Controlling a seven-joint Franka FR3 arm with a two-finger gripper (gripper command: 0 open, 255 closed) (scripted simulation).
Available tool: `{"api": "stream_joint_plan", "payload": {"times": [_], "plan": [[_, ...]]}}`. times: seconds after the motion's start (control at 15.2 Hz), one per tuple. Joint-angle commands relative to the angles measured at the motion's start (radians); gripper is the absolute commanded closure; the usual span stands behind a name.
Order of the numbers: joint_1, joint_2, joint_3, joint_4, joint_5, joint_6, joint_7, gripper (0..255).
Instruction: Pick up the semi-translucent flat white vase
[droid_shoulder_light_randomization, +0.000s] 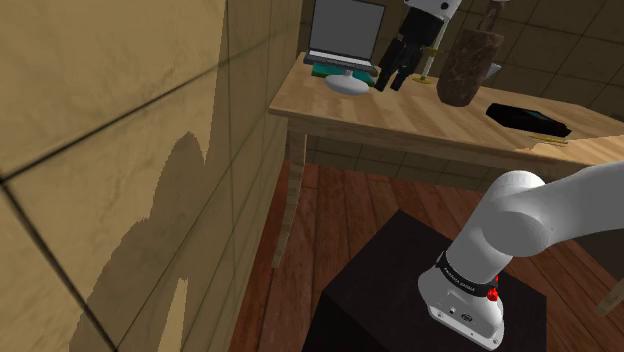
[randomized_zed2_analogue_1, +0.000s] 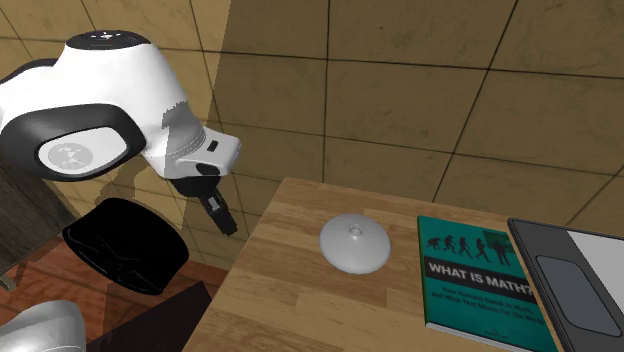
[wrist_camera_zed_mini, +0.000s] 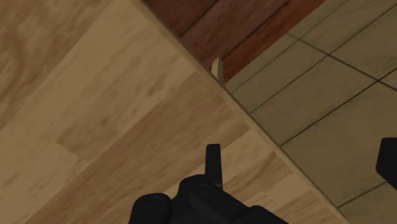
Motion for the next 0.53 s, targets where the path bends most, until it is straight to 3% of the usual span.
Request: {"api": "stream_joint_plan", "payload": {"times": [0.0, 0.46], "plan": [[0.000, 0.000, 0.000, 0.000, 0.000, 0.000, 0.000, 0], [-0.014, 0.262, -0.090, 0.220, -0.058, -0.010, -0.130, 0]]}}
